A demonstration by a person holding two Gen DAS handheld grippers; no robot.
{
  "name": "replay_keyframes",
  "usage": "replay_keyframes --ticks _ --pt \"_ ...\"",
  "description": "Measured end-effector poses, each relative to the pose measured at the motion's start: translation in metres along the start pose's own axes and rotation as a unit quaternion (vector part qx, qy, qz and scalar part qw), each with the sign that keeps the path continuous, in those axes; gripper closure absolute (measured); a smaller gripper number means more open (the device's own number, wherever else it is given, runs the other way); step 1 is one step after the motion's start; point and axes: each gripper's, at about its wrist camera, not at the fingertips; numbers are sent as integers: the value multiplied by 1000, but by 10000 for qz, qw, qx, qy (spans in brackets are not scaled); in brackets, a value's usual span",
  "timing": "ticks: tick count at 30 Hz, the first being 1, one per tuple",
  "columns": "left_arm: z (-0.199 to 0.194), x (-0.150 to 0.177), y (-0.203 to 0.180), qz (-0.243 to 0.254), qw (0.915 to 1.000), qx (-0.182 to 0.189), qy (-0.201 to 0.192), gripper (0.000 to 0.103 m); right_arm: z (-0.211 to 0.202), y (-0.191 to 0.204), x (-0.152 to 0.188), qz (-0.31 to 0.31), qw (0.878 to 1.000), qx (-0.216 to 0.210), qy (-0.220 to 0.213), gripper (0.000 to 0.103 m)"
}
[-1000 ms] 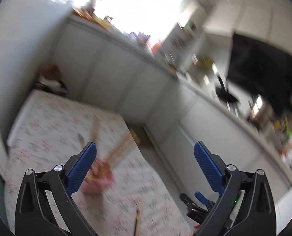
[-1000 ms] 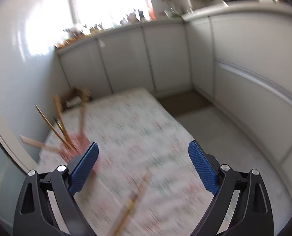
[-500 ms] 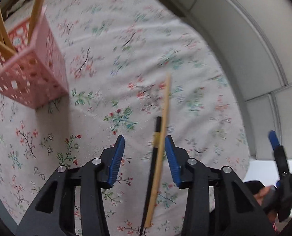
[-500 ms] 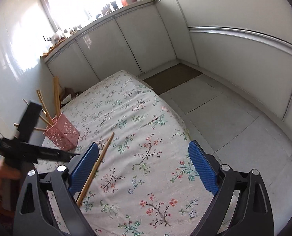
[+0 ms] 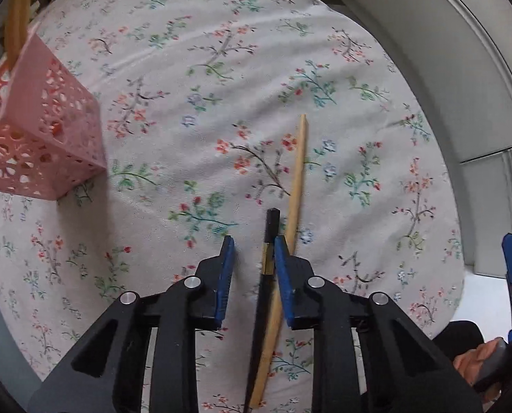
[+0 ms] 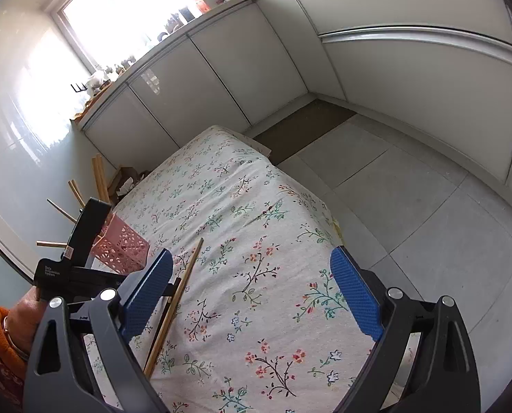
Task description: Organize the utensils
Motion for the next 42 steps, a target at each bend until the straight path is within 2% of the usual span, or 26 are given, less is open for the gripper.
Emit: replay_keyframes --ticks 3,8,9,12,15,17,20,22,26,28,30,31,32,33,34,35,37,39,40,42 --pt "6 0 -3 85 9999 -42 102 81 1 -4 -1 71 10000 26 21 13" --pt "18 -2 -23 658 9970 -368 196 82 7 -5 1 46 9998 126 127 13" --pt "21 -2 -24 740 9964 -363 197 86 8 -4 1 4 9998 170 129 13" --pt "23 2 -27 651 9976 -229 97 86 17 2 3 -214 9990 289 253 13" --pt "20 14 -14 574 9979 -101 -274 95 35 13 5 -404 9968 294 619 13" --pt "18 26 -1 444 9980 91 -438 97 59 33 4 -725 9918 345 991 13" --pt "5 48 24 244 9965 322 -737 97 101 63 3 -992 9806 268 1668 13" --pt "-9 64 41 146 9936 432 -1037 97 140 85 4 -1061 9668 476 2277 13" --pt "-46 84 46 34 9825 459 -1806 97 204 102 13 -721 9411 986 3154 13" --pt "-69 88 42 -11 9741 490 -2209 97 217 110 13 -740 9373 1239 3173 12" --pt "-82 91 38 -61 9692 638 -2379 97 227 117 13 -680 9318 1471 3249 13" --pt "-87 92 38 -43 9668 712 -2454 97 228 119 13 -710 9295 1674 3208 20" --pt "-92 92 40 -40 9649 749 -2516 97 228 121 12 -791 9269 1877 3151 37" --pt "-94 91 40 -67 9631 804 -2567 97 227 124 13 -940 9231 2113 3074 46" --pt "-93 90 44 -104 9622 857 -2582 97 226 126 14 -1099 9199 2252 3016 63" --pt "-96 93 43 -128 9623 885 -2569 97 225 128 16 -1222 9182 2336 2957 73" --pt "-100 97 48 -196 9628 907 -2538 97 219 128 20 -1222 9215 2323 2864 77" --pt "-102 95 48 -238 9618 949 -2558 97 218 130 22 -1133 9203 2308 2948 77" --pt "-109 98 51 -240 9608 952 -2593 97 218 131 23 -1067 9188 2297 3029 75" --pt "-112 99 49 -228 9585 952 -2676 96 219 135 27 -932 9155 2214 3226 62"
Point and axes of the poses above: each gripper's, at about its wrist camera, not at the fingertips, and z roughly the way its jaws point, y to its left, x to its underside, and after that the axes turned 9 degrees about -y, right-handed
